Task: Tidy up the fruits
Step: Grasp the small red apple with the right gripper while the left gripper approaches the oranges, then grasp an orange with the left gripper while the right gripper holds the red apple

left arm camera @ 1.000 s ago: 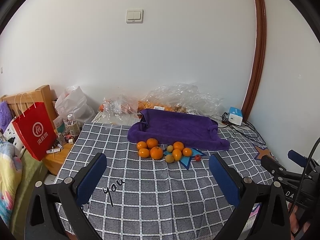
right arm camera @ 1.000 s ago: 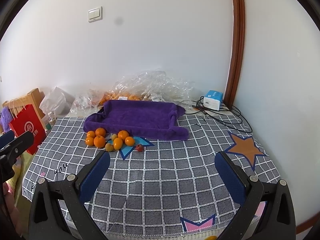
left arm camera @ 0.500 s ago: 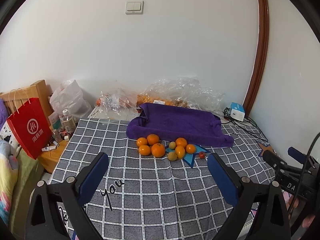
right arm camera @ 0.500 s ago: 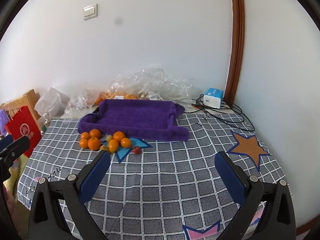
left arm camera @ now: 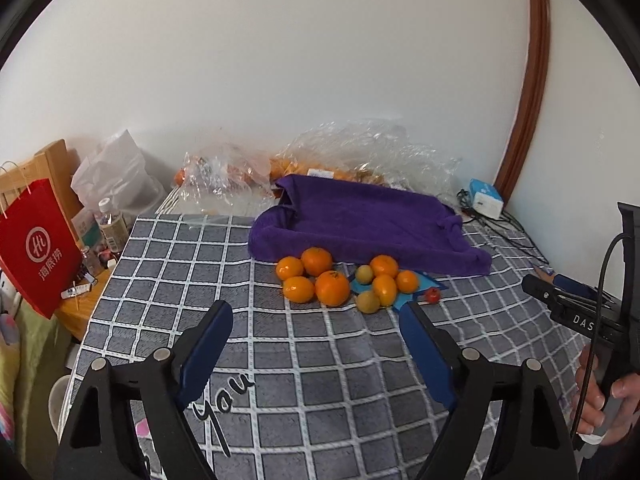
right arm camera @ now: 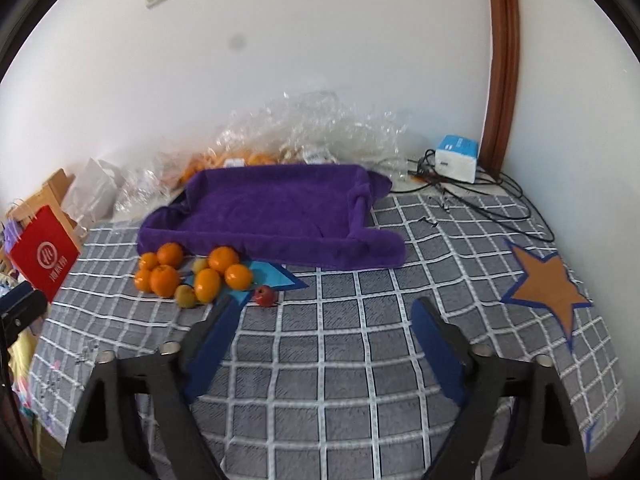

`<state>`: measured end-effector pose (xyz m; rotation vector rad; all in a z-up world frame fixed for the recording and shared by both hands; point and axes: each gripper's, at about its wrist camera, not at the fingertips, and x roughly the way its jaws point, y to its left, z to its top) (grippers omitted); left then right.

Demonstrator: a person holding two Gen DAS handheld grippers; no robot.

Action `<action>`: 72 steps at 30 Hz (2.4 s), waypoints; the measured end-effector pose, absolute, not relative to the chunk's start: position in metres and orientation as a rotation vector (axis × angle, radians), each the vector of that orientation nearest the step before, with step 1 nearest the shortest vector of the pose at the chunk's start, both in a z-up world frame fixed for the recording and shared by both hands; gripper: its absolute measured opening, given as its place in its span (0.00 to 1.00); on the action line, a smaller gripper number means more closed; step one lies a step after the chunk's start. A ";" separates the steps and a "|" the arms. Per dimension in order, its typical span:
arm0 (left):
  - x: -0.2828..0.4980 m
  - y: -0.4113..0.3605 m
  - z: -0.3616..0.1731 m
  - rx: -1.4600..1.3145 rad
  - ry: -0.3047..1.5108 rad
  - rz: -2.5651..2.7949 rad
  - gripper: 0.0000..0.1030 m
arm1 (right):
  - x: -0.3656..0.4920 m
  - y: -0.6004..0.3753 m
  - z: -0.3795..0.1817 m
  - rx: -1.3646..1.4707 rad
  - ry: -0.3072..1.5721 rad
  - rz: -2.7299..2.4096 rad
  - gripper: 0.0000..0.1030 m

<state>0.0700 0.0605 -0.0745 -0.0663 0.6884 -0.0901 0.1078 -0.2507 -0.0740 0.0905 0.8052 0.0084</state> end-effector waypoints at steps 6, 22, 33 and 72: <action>0.103 0.069 -0.102 -0.055 0.727 -0.040 0.81 | 0.147 -0.232 -0.115 0.061 0.871 0.100 0.61; 0.150 0.077 -0.141 -0.123 0.853 -0.078 0.68 | 0.200 -0.187 -0.175 -0.031 0.992 0.219 0.42; 0.188 0.072 -0.168 -0.140 0.913 -0.082 0.60 | 0.203 -0.197 -0.148 -0.087 0.946 0.242 0.22; 0.189 0.074 -0.178 -0.211 0.839 -0.044 0.32 | 0.217 -0.231 -0.162 0.059 0.896 0.238 0.22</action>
